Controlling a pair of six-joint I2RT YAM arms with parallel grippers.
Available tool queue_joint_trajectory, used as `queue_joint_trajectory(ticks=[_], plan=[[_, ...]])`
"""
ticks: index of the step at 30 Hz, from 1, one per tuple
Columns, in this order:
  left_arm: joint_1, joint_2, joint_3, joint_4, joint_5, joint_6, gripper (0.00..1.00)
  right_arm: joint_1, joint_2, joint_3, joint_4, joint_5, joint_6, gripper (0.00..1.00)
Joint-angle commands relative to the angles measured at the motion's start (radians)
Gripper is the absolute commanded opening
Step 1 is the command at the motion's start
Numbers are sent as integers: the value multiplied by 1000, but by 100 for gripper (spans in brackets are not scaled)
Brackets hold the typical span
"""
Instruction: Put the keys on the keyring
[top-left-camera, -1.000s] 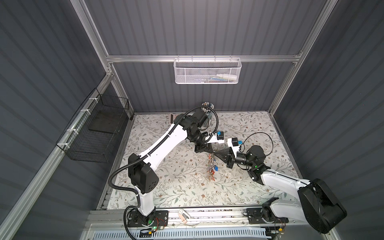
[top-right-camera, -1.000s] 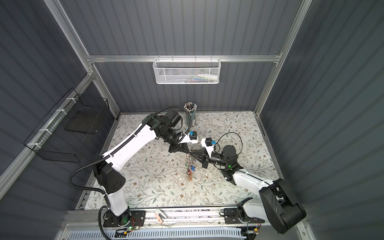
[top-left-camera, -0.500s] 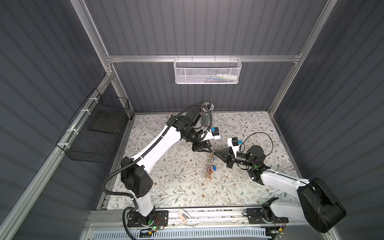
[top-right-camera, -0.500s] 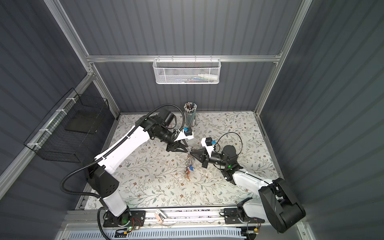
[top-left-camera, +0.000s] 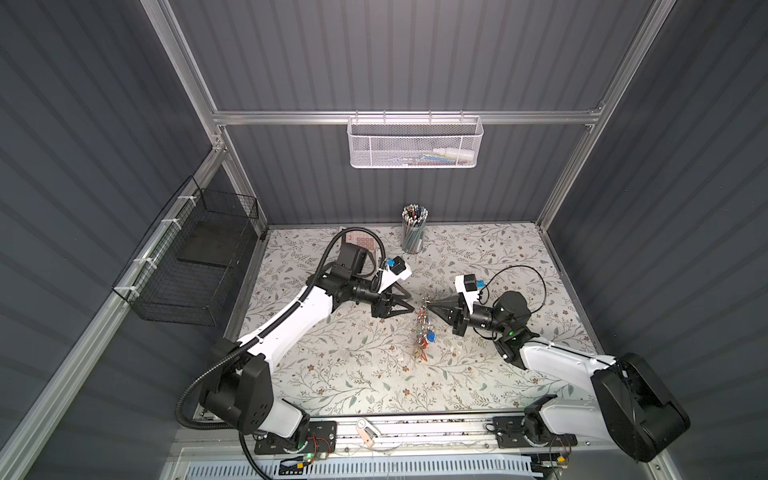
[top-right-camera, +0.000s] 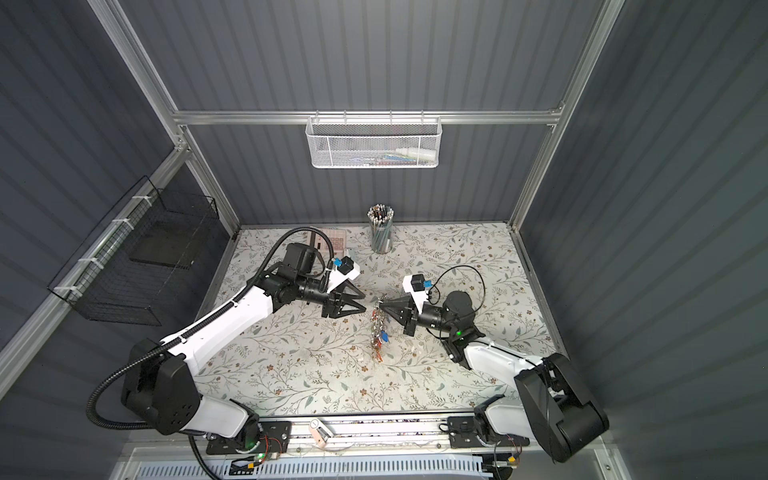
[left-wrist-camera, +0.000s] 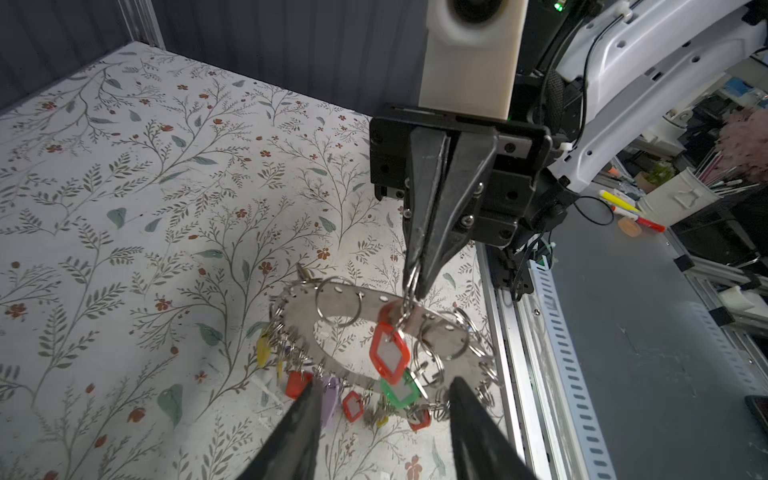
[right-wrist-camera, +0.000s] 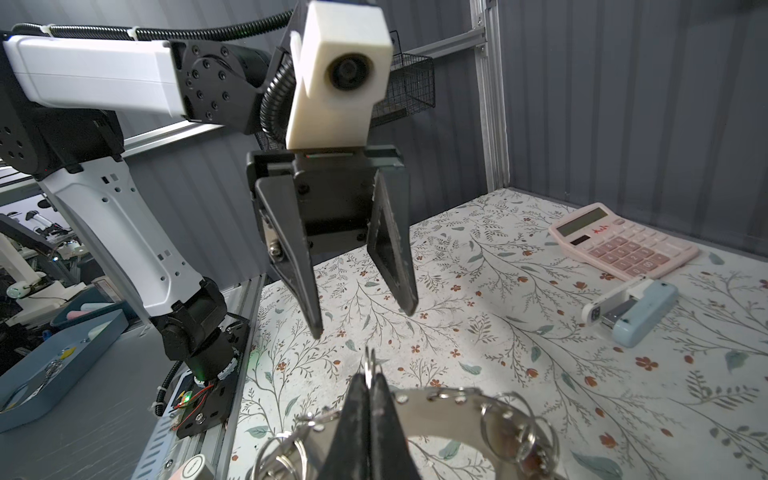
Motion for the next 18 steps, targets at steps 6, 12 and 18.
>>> queue_joint_trajectory(ticks=[6,12,18], plan=[[-17,47,-1,144,94,-84,43,3,-11,2,87,-16,16,0],[-33,77,20,110,89,-51,40,2,-14,1,86,-17,17,0],[-48,98,33,88,103,-20,37,3,-14,2,84,-16,17,0]])
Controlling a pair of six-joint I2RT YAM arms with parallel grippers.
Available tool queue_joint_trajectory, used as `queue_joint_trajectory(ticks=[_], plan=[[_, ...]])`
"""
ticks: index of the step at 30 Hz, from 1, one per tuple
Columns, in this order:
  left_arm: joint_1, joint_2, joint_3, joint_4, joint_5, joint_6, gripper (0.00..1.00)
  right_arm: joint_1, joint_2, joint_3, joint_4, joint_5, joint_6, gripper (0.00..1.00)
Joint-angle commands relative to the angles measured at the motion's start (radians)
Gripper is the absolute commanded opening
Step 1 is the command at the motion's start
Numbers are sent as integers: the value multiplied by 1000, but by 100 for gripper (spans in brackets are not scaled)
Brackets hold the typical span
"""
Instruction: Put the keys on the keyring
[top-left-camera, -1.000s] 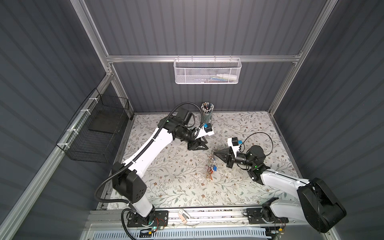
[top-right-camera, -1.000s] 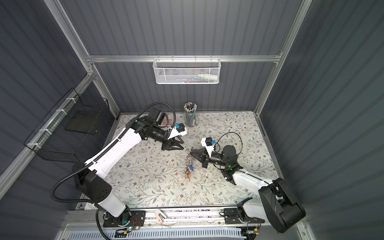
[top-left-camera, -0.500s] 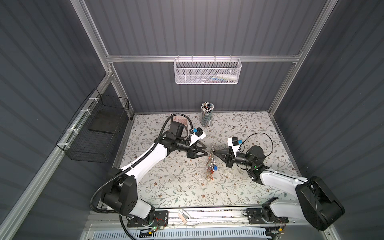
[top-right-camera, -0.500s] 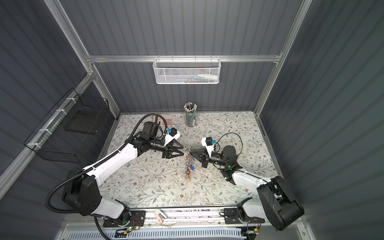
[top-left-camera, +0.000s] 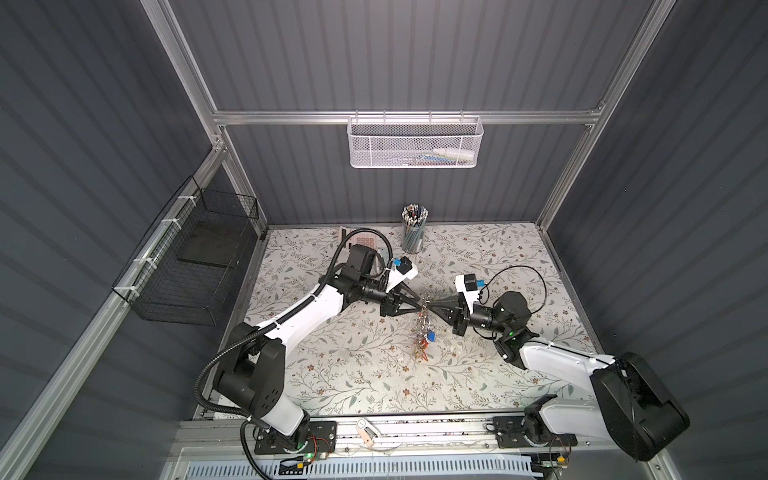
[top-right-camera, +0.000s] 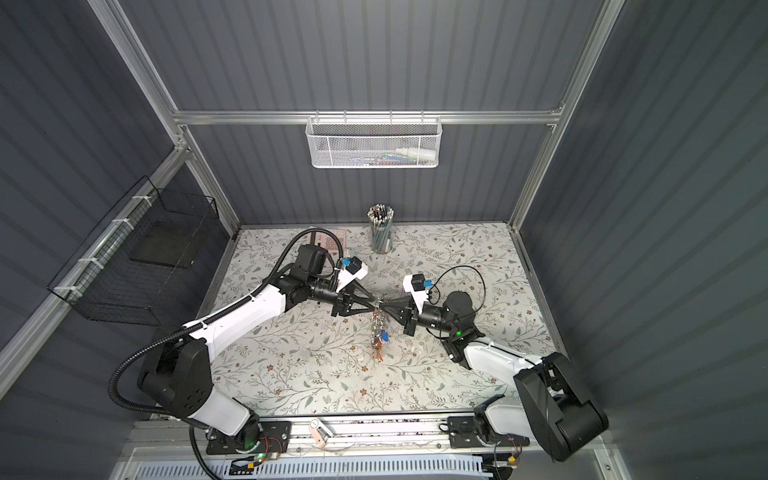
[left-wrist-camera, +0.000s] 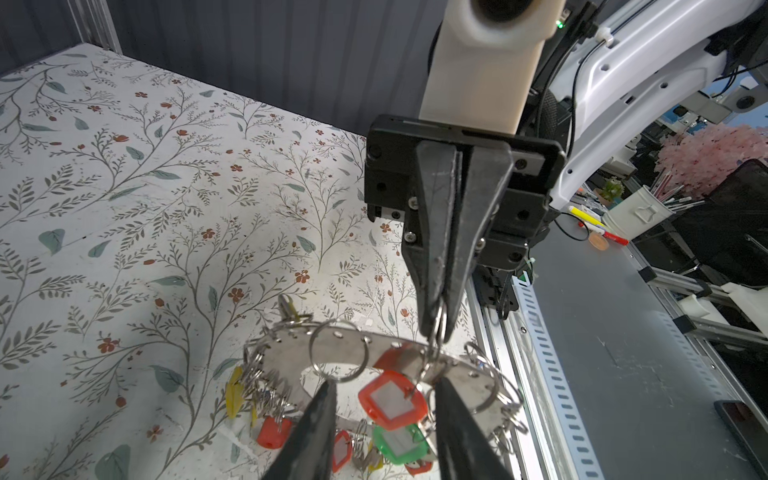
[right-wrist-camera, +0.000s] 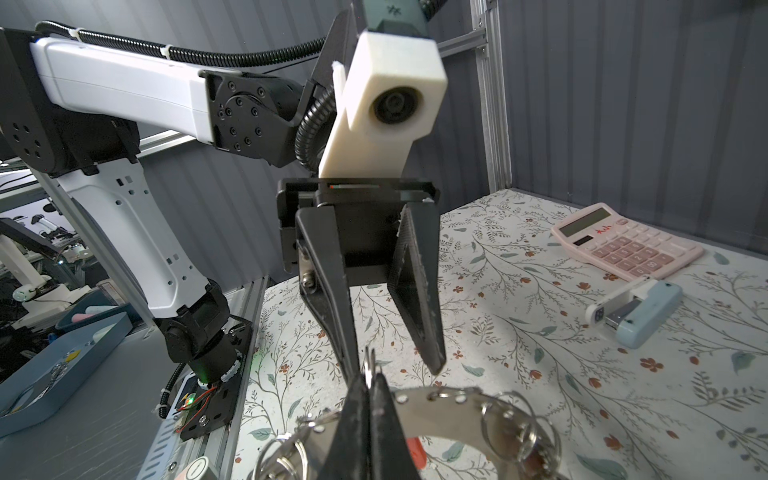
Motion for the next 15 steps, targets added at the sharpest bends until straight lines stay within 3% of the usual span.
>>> queue_joint_trajectory(ticks=[1,9,15], plan=[[-10,8,34,-27,38,32,34,3,-13,3,74,-13,6,0],[-20,35,53,-84,65,64,0,3,-6,5,76,-13,7,0],[-28,33,53,-95,77,76,0,2,-7,6,78,-14,10,0]])
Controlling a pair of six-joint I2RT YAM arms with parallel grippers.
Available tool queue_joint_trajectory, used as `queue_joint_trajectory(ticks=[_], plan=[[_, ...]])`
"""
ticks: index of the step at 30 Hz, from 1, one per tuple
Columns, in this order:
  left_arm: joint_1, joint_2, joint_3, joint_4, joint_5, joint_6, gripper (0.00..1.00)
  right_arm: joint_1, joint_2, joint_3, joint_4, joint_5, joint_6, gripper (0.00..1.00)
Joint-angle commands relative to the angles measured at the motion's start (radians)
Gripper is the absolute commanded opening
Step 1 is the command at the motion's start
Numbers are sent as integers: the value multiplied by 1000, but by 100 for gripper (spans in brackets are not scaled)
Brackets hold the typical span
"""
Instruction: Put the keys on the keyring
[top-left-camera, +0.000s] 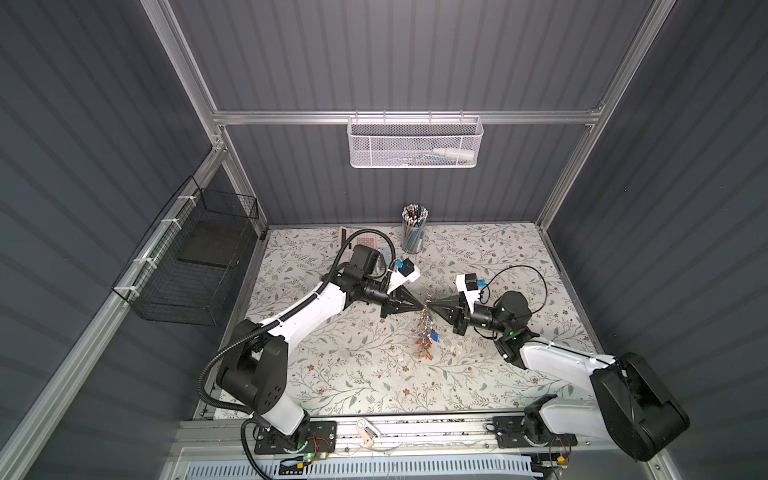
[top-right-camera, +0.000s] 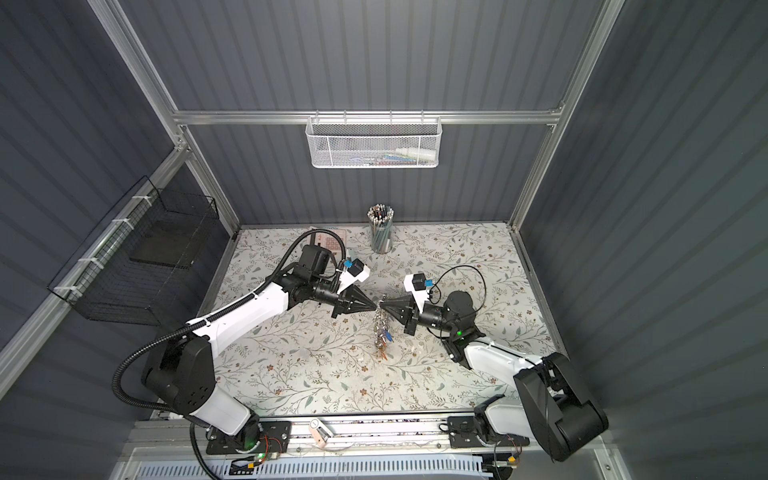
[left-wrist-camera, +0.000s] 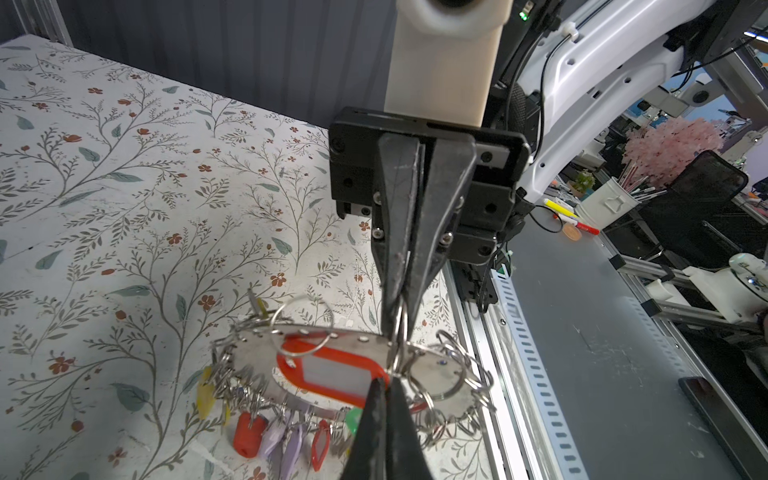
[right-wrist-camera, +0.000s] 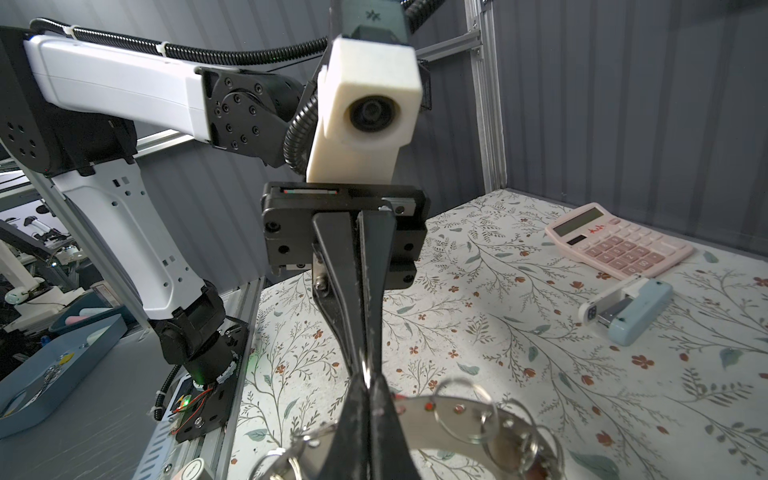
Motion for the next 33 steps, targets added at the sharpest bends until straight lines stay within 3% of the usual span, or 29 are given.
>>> queue_joint_trajectory(ticks=[1,11,16,19,24,33], plan=[[-18,14,30,-29,25,24,0,9,-6,8,79,-17,10,0],[-50,60,62,-71,-49,19,0,8,-3,5,96,-14,20,0],[-31,22,25,-77,-133,-21,12,9,-2,6,95,-8,17,0],[-25,-56,-47,16,-163,-79,29,9,7,8,109,-9,23,0],[-13,-125,-89,71,-215,-137,46,9,17,11,125,-17,35,0],[1,-216,-188,328,-205,-234,51,9,13,11,123,-21,35,0]])
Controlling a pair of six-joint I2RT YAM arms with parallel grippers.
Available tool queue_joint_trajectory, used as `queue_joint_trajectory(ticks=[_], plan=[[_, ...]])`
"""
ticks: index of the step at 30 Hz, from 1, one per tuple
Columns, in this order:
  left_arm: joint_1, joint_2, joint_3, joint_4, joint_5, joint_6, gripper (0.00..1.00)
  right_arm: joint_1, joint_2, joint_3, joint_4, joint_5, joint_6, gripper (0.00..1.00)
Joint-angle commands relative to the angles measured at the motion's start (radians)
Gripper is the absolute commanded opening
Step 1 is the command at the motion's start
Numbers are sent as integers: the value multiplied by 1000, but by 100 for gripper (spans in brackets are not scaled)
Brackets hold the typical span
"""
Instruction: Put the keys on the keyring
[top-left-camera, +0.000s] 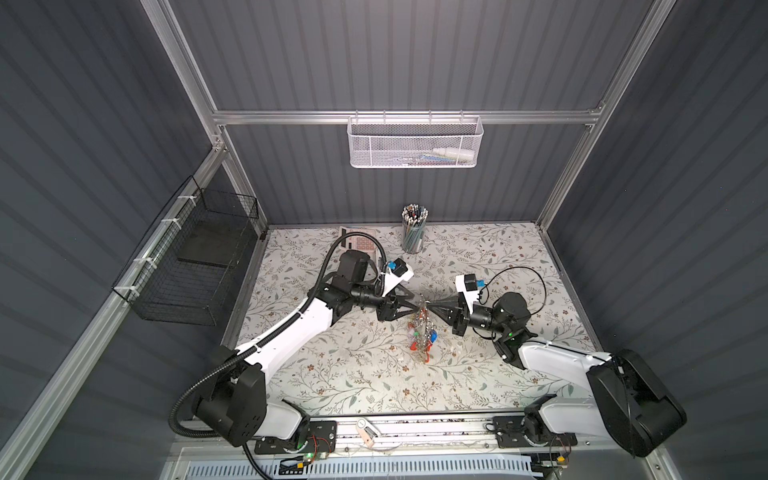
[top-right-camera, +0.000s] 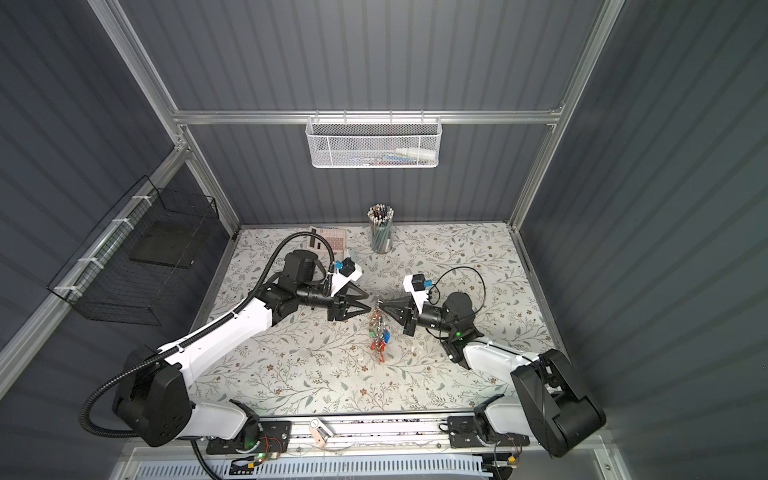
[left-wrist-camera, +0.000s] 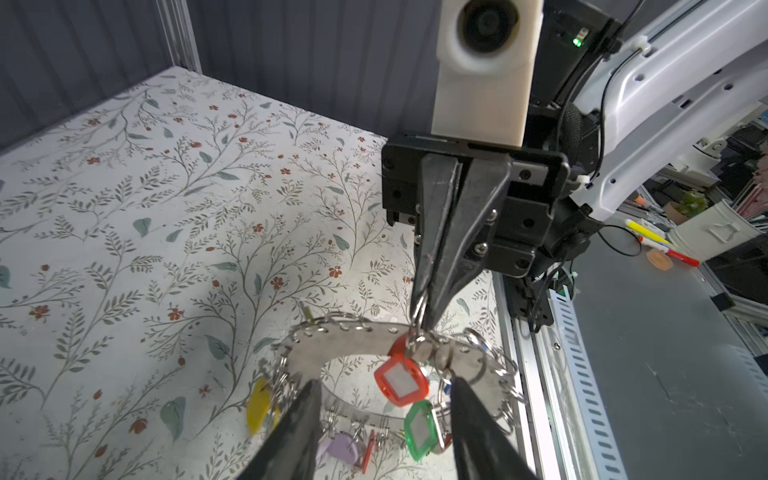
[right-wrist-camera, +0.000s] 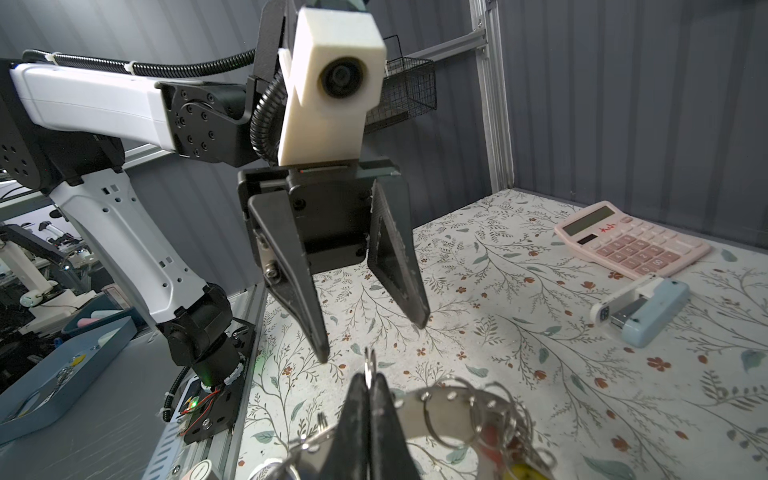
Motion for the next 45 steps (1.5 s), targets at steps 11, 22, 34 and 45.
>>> queue_joint_trajectory(ticks=[11,22,34,45], plan=[[4,60,17,176,82,-63,39,3,-14,16,81,-20,12,0],[4,90,21,164,208,-31,39,2,-7,19,77,-21,11,0],[4,103,29,134,224,-3,37,2,0,20,82,-23,15,0],[2,127,42,135,249,-11,25,2,3,21,81,-20,15,0]])
